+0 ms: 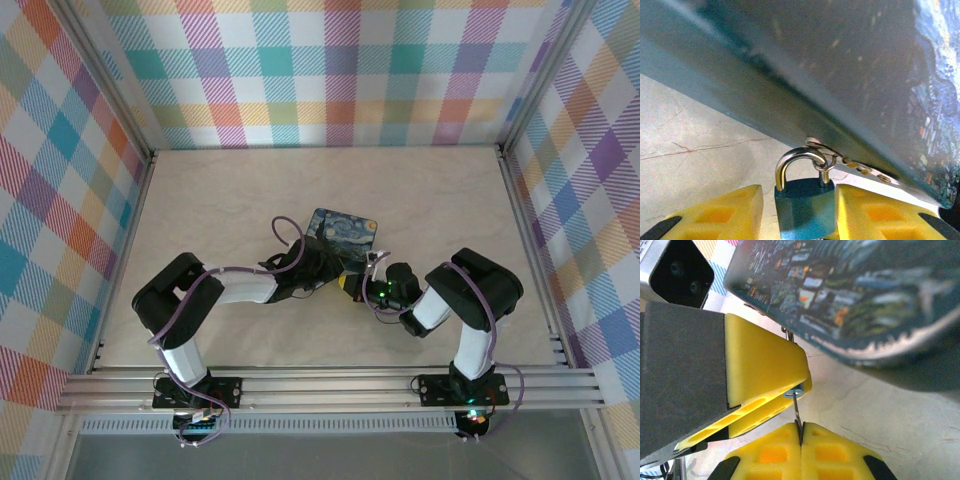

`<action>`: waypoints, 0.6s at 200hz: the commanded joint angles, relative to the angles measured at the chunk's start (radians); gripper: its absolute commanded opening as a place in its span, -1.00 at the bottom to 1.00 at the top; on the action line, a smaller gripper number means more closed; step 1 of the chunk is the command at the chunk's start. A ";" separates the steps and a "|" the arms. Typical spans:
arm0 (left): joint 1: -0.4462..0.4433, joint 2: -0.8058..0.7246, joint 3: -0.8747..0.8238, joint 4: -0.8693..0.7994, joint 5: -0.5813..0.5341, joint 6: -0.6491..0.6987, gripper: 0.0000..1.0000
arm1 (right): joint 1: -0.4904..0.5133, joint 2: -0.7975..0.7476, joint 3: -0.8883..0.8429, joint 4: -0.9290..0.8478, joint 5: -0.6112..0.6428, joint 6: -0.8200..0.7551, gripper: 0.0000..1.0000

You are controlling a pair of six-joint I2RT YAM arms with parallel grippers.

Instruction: Unlock the padlock with the key

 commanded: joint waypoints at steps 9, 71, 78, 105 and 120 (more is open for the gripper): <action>-0.011 0.008 0.028 -0.021 -0.023 0.007 -0.19 | 0.005 0.001 0.014 0.045 -0.015 0.015 -1.00; -0.013 0.019 0.034 -0.033 -0.028 0.010 -0.37 | 0.005 0.007 0.013 0.065 -0.012 0.029 -1.00; -0.013 0.022 0.036 -0.032 -0.027 0.009 -0.38 | 0.005 0.008 0.013 0.065 -0.012 0.029 -1.00; -0.016 0.029 0.044 -0.032 -0.022 0.011 -0.42 | 0.007 0.012 0.011 0.066 -0.012 0.029 -1.00; -0.018 0.031 0.045 -0.032 -0.022 0.013 -0.43 | 0.007 0.009 0.010 0.070 -0.012 0.029 -1.00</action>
